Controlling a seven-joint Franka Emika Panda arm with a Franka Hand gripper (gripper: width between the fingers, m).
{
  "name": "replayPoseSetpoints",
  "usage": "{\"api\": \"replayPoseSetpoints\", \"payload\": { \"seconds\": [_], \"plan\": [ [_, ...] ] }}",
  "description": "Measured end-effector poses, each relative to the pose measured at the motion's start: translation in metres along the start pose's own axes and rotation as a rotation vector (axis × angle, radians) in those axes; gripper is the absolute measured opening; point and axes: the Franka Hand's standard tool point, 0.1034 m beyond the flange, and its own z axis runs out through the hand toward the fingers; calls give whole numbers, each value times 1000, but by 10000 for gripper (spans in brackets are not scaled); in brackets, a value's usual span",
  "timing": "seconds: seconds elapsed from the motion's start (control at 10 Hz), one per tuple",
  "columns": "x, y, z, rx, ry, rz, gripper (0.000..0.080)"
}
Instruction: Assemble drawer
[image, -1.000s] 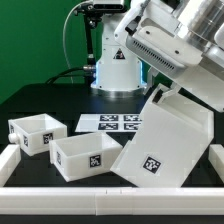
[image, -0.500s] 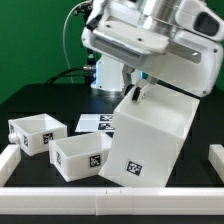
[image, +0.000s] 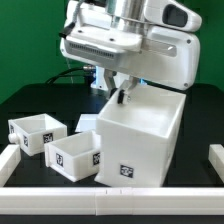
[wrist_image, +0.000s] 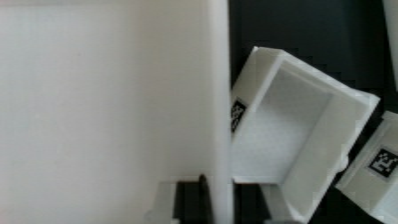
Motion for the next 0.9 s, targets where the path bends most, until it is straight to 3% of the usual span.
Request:
{"api": "replayPoseSetpoints", "payload": {
  "seconds": [0.1, 0.3, 0.4, 0.6, 0.9],
  "plan": [
    [0, 8, -1, -43, 4, 2, 40],
    [3, 14, 5, -69, 25, -20, 40],
    [5, 15, 9, -96, 42, -29, 40],
    [-4, -1, 12, -148, 40, -22, 40],
    [-6, -7, 14, -129, 30, -24, 40]
  ]
}}
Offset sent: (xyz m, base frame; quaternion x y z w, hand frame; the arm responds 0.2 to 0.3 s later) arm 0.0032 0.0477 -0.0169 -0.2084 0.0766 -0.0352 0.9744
